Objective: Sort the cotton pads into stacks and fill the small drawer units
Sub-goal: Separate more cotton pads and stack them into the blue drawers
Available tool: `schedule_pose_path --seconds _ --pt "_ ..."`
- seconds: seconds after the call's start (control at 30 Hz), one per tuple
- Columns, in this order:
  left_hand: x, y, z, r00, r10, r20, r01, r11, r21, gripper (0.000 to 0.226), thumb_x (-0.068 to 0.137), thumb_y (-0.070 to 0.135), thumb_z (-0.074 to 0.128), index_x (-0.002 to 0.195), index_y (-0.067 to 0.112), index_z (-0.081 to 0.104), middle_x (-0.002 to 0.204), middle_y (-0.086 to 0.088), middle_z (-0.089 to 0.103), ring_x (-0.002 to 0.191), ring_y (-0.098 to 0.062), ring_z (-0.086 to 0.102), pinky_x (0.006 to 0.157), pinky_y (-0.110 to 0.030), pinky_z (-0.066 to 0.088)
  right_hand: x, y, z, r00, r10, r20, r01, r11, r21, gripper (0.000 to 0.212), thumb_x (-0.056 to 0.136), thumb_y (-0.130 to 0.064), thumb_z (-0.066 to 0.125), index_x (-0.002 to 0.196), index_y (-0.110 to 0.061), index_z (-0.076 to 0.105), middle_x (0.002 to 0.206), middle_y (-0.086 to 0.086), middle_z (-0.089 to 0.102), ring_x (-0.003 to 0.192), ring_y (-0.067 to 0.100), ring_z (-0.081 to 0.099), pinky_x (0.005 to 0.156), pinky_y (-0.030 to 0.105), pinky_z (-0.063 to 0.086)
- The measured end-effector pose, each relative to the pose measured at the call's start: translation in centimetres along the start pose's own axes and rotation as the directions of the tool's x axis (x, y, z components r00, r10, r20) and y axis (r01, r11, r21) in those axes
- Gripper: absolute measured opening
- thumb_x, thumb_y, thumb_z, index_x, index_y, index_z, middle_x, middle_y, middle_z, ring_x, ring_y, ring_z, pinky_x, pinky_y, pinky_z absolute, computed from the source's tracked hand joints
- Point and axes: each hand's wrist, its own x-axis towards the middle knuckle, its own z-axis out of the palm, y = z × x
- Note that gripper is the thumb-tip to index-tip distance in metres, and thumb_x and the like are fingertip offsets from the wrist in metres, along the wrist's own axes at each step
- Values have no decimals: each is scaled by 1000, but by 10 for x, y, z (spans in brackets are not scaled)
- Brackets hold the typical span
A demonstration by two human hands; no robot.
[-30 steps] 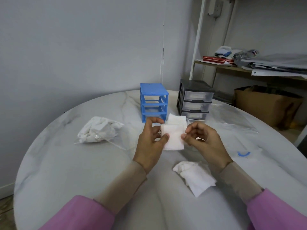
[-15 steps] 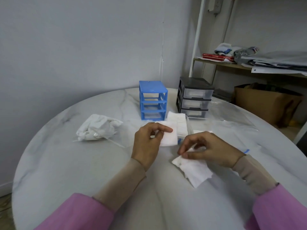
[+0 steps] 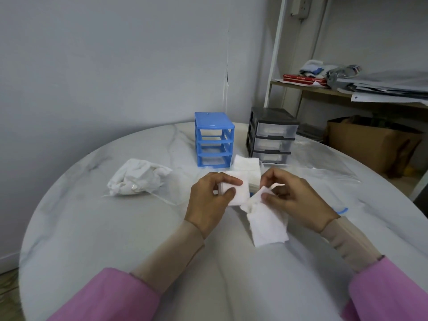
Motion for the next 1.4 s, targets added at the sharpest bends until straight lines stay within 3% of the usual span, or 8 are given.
schedule_pose_path --seconds 0.27,0.43,0.53,0.7,0.87,1.0,1.13,1.4 --pt "-2 0 1 998 10 69 -15 998 68 39 82 -1 63 79 38 63 94 24 55 90 3 52 81 -8 43 0 -3 0 968 -139 -209 148 989 28 24 84 8 55 73 -12 58 78 -3 62 80 15 56 79 30 47" --pt "0 -1 4 991 19 132 -29 997 72 33 86 2 60 89 35 64 107 4 62 93 -16 54 82 -17 44 0 -7 1 977 -158 -141 167 985 48 34 84 6 58 80 -27 69 90 -19 67 90 1 61 78 11 46" --pt "-1 0 5 984 43 172 -46 999 12 39 88 -4 52 87 34 61 95 5 64 80 -13 54 73 -12 42 -2 -9 4 977 -197 -86 202 978 58 25 76 -4 58 84 -24 69 90 -17 68 91 3 62 79 13 44" --pt "-4 4 8 974 30 224 1 990 -139 34 93 -2 42 89 25 62 86 8 64 85 -13 59 82 -28 48 -2 -8 9 979 -195 -64 201 972 118 29 78 -3 55 90 -27 66 94 -16 67 93 5 61 83 17 47" --pt "-8 10 9 975 -11 222 62 973 -224 30 99 18 37 84 31 60 72 26 64 72 12 59 69 -5 46 -2 -11 9 983 -122 -135 157 945 288 35 80 8 64 98 -22 58 97 -7 65 90 2 61 80 20 51" --pt "-9 12 8 970 -26 241 92 958 -270 19 96 22 44 90 27 61 85 18 65 79 5 62 72 -10 49 -1 -13 10 979 -66 -193 137 914 383 39 77 4 68 103 -22 54 88 0 63 76 12 61 70 23 51" --pt "-6 7 9 966 14 257 29 986 -163 16 91 10 55 98 22 62 106 -4 66 99 -23 62 87 -30 52 -1 -13 13 972 -67 -224 123 962 242 41 76 -3 72 101 -29 53 88 -6 64 83 5 63 74 18 51" --pt "-3 4 9 976 5 219 24 991 -130 17 85 15 64 99 26 60 108 0 63 100 -21 60 77 -16 52 1 -11 10 967 -47 -251 119 953 279 41 76 -3 71 101 -28 51 86 -4 68 83 0 65 71 10 49"
